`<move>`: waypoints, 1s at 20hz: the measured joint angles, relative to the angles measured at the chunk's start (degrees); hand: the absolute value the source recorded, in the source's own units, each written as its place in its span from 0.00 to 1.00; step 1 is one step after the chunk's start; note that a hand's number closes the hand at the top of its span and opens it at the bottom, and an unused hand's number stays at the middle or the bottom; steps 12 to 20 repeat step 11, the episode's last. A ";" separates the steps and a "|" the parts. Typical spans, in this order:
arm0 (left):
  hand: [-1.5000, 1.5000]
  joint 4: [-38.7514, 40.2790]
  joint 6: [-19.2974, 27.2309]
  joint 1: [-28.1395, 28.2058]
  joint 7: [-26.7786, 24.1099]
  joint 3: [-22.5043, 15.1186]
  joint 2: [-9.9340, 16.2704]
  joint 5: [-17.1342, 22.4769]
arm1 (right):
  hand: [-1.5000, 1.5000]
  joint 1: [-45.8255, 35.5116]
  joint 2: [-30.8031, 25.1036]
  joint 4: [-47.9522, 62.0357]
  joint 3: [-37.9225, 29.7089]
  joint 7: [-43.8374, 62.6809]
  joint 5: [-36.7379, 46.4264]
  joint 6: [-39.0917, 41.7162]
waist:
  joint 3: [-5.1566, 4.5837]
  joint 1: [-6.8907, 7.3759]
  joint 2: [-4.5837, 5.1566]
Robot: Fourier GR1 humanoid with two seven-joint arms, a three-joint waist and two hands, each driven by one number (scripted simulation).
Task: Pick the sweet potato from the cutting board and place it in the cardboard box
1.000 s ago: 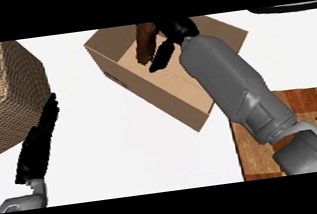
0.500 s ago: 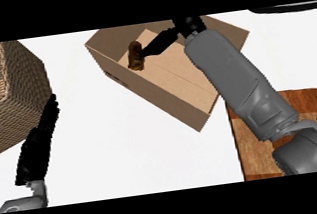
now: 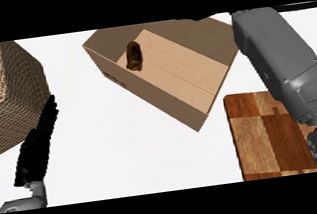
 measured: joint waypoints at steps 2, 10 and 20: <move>0.50 -0.56 0.27 0.19 0.20 -0.13 -0.17 -0.29 | 0.00 1.29 -3.37 0.74 -1.64 -1.03 -1.13 1.08 | 0.01 -0.01 0.02; 0.50 -0.74 -0.25 0.15 -0.11 0.00 -0.24 -0.14 | 0.00 4.68 -16.89 4.15 -6.16 -4.21 -4.57 11.43 | 0.09 0.35 0.31; 0.50 -0.66 -0.33 -0.09 -0.09 0.19 -0.14 -0.05 | 0.00 5.44 -18.42 4.41 -6.37 -5.16 -4.70 13.15 | 0.10 0.40 0.37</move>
